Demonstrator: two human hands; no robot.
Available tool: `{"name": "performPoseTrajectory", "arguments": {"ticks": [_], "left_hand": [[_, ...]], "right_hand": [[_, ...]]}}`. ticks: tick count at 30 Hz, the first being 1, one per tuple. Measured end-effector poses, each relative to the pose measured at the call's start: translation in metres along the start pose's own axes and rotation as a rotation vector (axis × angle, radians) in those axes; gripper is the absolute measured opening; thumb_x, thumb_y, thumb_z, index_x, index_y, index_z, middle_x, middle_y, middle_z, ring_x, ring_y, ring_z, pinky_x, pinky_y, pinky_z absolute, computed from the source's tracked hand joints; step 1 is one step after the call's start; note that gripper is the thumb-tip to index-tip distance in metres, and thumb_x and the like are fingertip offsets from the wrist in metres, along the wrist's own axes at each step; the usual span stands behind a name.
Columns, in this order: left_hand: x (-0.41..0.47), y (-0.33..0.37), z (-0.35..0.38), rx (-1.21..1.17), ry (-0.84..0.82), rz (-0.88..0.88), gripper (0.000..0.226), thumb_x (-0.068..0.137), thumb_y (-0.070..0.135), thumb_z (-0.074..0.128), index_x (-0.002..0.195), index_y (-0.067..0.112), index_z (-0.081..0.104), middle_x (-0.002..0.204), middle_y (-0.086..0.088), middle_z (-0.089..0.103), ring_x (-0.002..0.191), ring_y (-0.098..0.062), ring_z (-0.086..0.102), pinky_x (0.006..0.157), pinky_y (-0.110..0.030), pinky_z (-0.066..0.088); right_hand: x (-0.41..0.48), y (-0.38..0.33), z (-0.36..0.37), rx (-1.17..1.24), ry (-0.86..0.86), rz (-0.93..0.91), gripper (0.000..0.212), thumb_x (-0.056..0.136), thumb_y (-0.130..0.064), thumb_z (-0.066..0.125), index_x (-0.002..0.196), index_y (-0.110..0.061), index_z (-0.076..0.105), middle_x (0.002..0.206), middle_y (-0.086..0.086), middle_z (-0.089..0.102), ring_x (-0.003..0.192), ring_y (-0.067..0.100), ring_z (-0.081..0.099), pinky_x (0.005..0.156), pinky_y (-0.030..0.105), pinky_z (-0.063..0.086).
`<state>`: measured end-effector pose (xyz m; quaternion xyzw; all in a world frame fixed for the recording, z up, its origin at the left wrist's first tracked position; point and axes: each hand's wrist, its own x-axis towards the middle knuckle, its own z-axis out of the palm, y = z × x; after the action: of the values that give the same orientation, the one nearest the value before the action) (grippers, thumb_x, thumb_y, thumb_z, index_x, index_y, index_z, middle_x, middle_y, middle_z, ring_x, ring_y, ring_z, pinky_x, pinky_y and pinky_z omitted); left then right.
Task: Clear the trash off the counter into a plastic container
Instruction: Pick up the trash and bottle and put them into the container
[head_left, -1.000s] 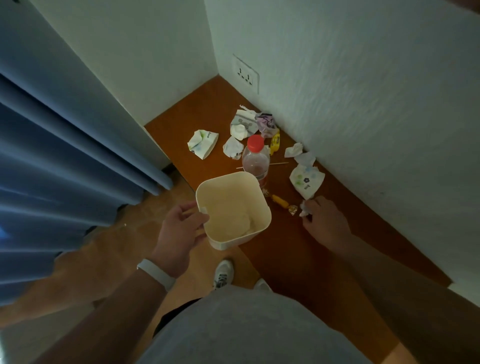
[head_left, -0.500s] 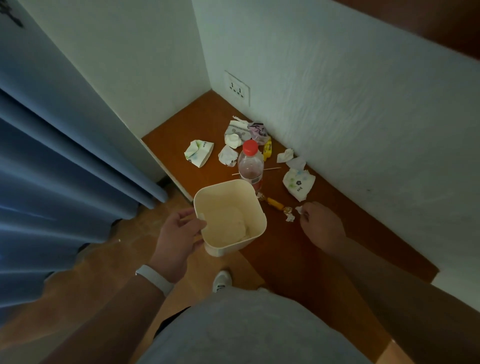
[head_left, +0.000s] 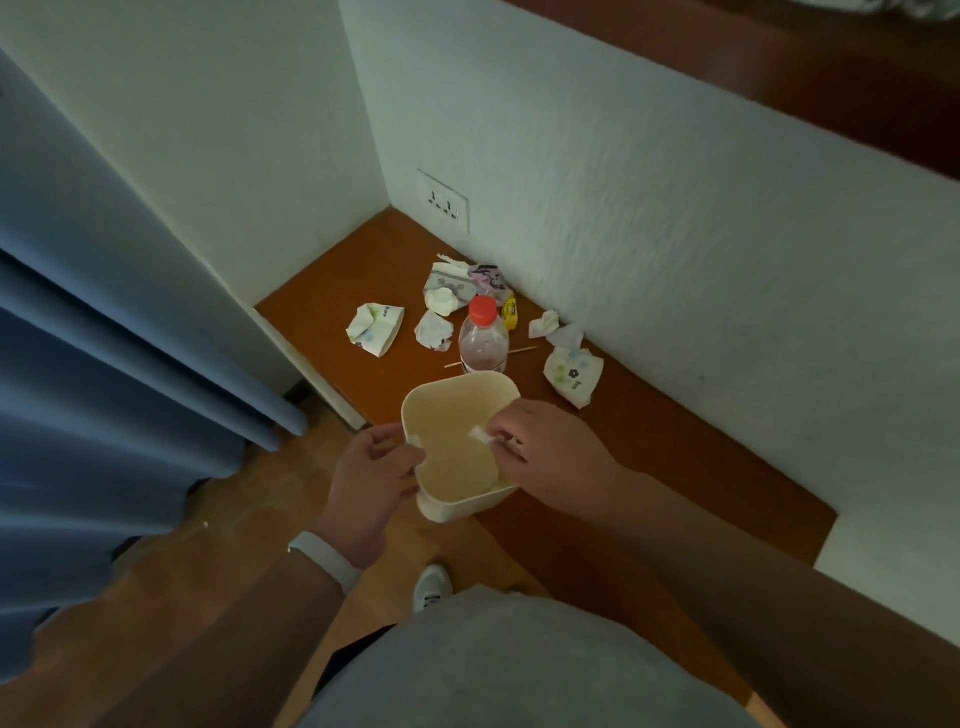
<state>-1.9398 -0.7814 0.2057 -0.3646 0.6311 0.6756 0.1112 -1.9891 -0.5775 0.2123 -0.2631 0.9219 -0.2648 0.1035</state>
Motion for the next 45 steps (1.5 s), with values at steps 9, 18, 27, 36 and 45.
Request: {"name": "performPoseTrajectory", "arguments": {"ticks": [9,18,27,36,45], "left_hand": [[0.008,-0.001,-0.018,-0.020,0.030,-0.009,0.036,0.093,0.005,0.065,0.128,0.011,0.059,0.114,-0.016,0.071,0.084,-0.023,0.071,0.077,-0.043,0.060],[0.009,-0.007,-0.032,-0.065,0.109,-0.037,0.036,0.094,0.004,0.064,0.128,0.011,0.058,0.117,-0.018,0.071,0.088,-0.025,0.070,0.083,-0.046,0.060],[0.010,-0.003,-0.030,-0.110,0.176,-0.025,0.034,0.094,0.004,0.063,0.127,0.009,0.058,0.112,-0.014,0.070,0.083,-0.021,0.068,0.077,-0.040,0.060],[0.005,-0.003,-0.021,-0.110,0.146,-0.013,0.029,0.094,0.003,0.063,0.122,0.013,0.061,0.111,-0.014,0.070,0.084,-0.022,0.068,0.079,-0.043,0.061],[0.002,-0.003,-0.020,-0.114,0.079,-0.012,0.033,0.094,0.004,0.063,0.126,0.012,0.059,0.112,-0.013,0.071,0.088,-0.024,0.070,0.072,-0.038,0.059]], "right_hand": [[-0.006,0.031,-0.001,-0.053,0.103,0.020,0.038,0.096,-0.042,0.051,0.123,-0.018,0.061,0.115,-0.007,0.058,0.102,0.005,0.049,0.088,0.026,0.042],[-0.010,0.106,0.043,-0.300,-0.186,0.217,0.042,0.096,-0.035,0.052,0.136,-0.024,0.050,0.134,0.000,0.049,0.113,0.014,0.051,0.090,0.029,0.048],[-0.002,0.125,0.064,-0.344,-0.264,0.245,0.037,0.097,-0.025,0.049,0.134,-0.020,0.051,0.130,0.003,0.050,0.107,0.016,0.052,0.086,0.030,0.050],[-0.011,0.120,0.057,-0.267,-0.173,0.286,0.025,0.098,-0.030,0.048,0.118,-0.021,0.059,0.105,-0.004,0.053,0.087,0.011,0.053,0.071,0.027,0.048],[0.008,0.032,0.010,-0.108,0.159,0.097,0.013,0.093,-0.028,0.056,0.103,-0.020,0.061,0.095,-0.005,0.055,0.082,0.009,0.050,0.065,0.025,0.043]]}}
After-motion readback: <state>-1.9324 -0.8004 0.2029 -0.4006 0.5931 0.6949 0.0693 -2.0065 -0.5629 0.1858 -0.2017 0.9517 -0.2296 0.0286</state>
